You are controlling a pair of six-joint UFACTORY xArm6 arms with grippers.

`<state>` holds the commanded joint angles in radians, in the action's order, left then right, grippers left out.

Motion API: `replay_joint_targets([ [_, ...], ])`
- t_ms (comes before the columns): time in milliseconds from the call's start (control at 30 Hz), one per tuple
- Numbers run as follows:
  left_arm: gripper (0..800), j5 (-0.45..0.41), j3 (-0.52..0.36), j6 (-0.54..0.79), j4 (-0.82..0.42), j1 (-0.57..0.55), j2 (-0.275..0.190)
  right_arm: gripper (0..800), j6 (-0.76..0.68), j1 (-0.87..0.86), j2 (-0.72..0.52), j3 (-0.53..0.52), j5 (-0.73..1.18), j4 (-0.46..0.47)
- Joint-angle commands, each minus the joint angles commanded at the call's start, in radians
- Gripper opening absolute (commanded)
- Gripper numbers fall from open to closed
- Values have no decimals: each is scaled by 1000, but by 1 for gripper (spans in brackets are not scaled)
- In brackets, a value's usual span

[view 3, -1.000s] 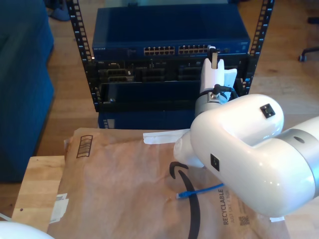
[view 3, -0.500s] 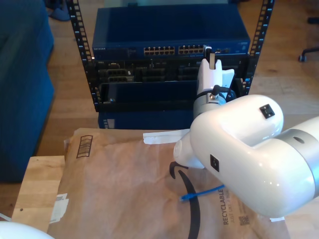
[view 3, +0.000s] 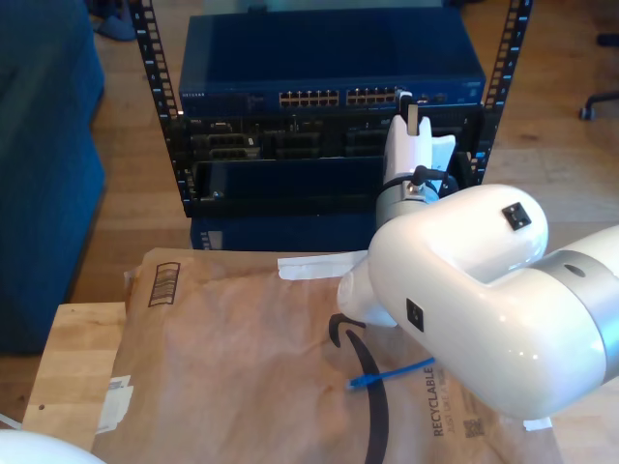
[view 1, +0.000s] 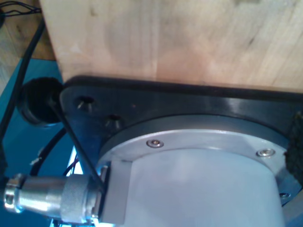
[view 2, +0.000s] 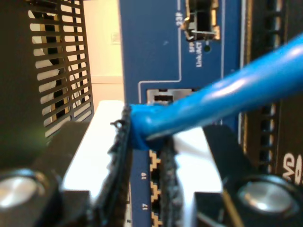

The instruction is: Grab the cable and plug it in

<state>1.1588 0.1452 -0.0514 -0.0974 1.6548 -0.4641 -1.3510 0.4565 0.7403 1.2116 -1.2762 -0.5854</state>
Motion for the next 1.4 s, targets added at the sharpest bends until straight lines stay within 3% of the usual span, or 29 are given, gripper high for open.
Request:
replay_joint_targets([
  [1400, 800, 0, 2, 0, 0, 0, 0, 0, -11, -5, 18, 21, -11, -2],
])
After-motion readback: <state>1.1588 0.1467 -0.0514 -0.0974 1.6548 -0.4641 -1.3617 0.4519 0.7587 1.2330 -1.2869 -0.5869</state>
